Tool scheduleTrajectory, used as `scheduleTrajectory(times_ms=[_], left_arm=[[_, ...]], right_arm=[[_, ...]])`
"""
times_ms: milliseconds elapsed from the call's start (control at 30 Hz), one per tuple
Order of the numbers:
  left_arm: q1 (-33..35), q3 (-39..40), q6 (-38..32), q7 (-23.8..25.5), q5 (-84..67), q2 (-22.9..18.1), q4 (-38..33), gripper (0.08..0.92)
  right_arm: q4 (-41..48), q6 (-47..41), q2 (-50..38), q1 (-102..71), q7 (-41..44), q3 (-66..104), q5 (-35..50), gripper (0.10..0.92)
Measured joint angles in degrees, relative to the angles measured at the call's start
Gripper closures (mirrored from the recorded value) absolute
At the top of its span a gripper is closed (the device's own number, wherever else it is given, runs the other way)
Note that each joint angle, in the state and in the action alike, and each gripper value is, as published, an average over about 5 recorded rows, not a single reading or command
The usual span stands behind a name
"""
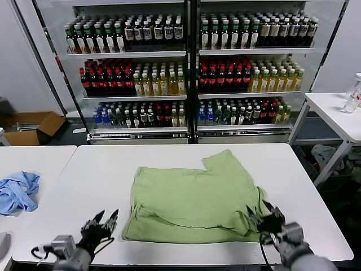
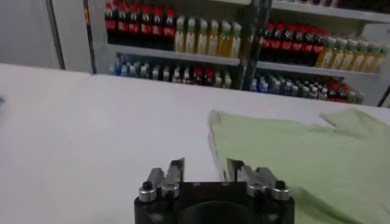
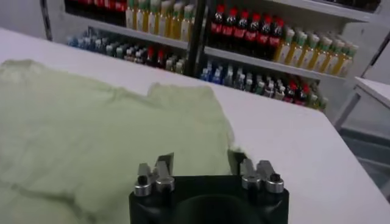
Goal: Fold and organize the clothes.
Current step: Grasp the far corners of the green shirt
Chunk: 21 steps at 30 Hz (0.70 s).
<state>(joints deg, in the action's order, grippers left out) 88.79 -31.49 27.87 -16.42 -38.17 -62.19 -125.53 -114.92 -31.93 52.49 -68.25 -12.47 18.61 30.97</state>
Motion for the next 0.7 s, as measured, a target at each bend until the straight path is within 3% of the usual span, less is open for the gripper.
scheduleTrajectory(times_ms=[100, 333, 700], left_arm=[[-6.5, 2.8, -0.2, -0.3, 0.3, 0.5, 4.8, 0.361], [-22.7, 10.9, -0.1, -0.9, 1.0, -0.6, 18.5, 0.191], [-39.8, 19.5, 1.0, -1.3, 2.3, -5.8, 34.7, 0.177]], right_arm=[[6.9, -0.2, 1.7, 8.9, -0.2, -4.7, 0.5, 0.211], [22.3, -0.1, 6.2, 25.0, 0.1, -12.0, -0.1, 0.203], [41.0, -0.1, 12.5, 37.1, 1.4, -16.9, -1.6, 0.203]])
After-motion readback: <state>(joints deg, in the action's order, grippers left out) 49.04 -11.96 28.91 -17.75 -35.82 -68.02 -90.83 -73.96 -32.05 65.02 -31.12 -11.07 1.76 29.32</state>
